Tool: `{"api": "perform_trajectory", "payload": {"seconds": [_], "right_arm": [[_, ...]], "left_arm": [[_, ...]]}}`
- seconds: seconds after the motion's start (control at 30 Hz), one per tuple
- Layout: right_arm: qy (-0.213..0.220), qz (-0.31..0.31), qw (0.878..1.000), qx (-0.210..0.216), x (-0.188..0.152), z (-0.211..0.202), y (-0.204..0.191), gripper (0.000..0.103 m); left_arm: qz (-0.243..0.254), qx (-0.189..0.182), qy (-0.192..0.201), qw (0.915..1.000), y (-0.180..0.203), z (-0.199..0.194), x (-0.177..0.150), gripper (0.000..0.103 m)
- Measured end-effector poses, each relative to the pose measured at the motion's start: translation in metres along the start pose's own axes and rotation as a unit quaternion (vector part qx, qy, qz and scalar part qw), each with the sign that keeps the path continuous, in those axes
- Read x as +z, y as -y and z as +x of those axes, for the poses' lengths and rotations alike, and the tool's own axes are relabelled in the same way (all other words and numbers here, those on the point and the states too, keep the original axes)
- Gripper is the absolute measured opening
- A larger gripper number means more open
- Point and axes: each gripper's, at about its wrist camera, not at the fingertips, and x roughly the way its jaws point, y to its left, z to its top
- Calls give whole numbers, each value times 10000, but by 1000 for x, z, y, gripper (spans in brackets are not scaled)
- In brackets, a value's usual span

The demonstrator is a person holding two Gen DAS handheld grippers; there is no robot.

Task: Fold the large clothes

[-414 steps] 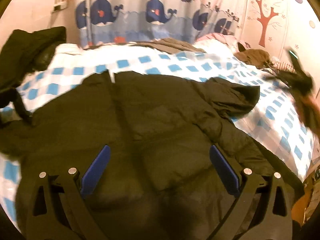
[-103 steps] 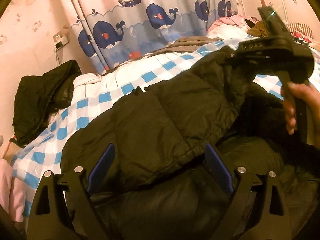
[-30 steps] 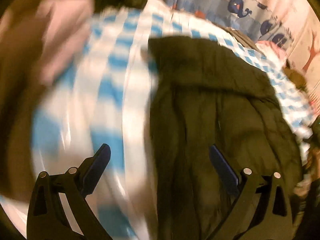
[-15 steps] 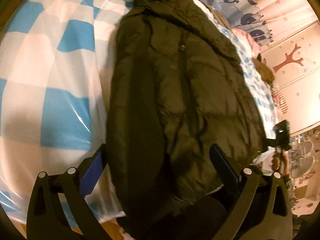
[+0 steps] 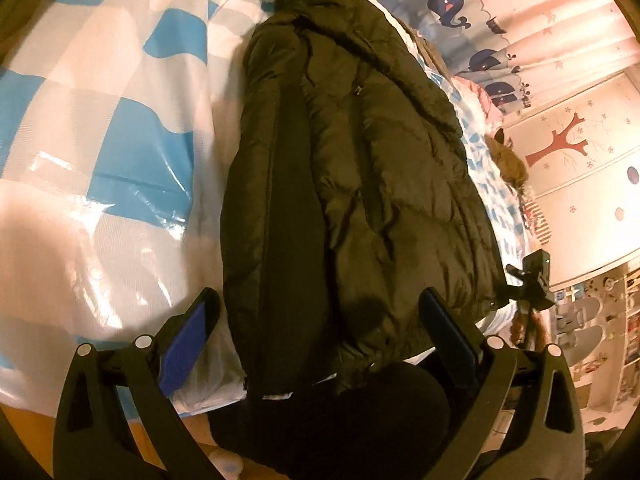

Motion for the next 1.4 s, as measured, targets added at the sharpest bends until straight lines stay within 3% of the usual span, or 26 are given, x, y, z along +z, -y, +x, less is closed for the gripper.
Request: {"api": "perform_trajectory", "payload": {"seconds": [0.07, 0.13, 0.27, 0.33, 0.37, 0.4, 0.43, 0.47, 0.57, 0.67, 0.73, 0.83, 0.97, 1.07, 1.17, 1.23, 1.27, 1.3, 1.4], "right_arm": [[11, 2, 10000, 8, -1, 0, 1, 96], [-1, -13, 10000, -25, -1, 2, -1, 96], [75, 3, 9998, 174, -6, -3, -7, 95], [125, -191, 9996, 182, -11, -6, -16, 89], [138, -246, 9995, 171, -14, -6, -19, 77], [153, -255, 9995, 79, -17, -5, -20, 59], [139, -215, 9997, -23, -19, -3, -18, 49], [124, -166, 9998, -61, -20, 0, -16, 32], [278, 75, 9994, 165, -28, 1, -11, 23], [500, 131, 9978, 425, -32, -9, -15, 19], [676, 159, 9952, 694, -34, -18, -22, 17], [897, 170, 9891, 1156, -34, -39, -32, 15], [1010, 18, 9801, 1711, -50, -73, -48, 13], [968, -150, 9799, 1736, -72, -98, -49, 13], [723, -109, 9837, 1643, -88, -105, -33, 16], [502, 11, 9907, 1265, -93, -96, -20, 30], [428, 139, 9926, 1129, -95, -92, -9, 57], [345, 238, 9932, 1089, -96, -87, 2, 74], [288, 883, 9894, 1118, -100, -73, 45, 75]], "left_arm": [[203, 430, 4, 9989, 5, 2, -4, 95], [379, 582, -6, 9976, 10, 6, -7, 95], [313, 373, 167, 9987, 11, 5, -8, 95], [152, 398, 253, 9988, 6, 2, -10, 75], [-31, 430, 266, 9987, 1, 0, -9, 70], [-166, 393, 273, 9987, -4, -2, -10, 60], [-329, 331, 260, 9986, -11, -4, -9, 45], [-434, 318, 247, 9982, -15, -5, -10, 39], [-501, 400, 331, 9974, -12, -11, -13, 24], [-264, 675, 437, 9964, 6, -20, -14, 10], [-46, 700, 513, 9962, 20, -29, -12, 6], [171, 418, 588, 9972, 38, -49, -12, 4], [337, -322, 624, 9970, 57, -92, -24, 4], [525, -436, 504, 9964, 60, -115, -45, 5], [524, -407, 49, 9978, 36, -111, -58, 11], [321, -326, -130, 9989, 12, -99, -62, 34], [207, -301, -132, 9992, -1, -94, -63, 44], [89, -229, -104, 9996, -11, -88, -61, 59], [-398, -6, -20, 9992, -40, -75, -62, 63]]}}
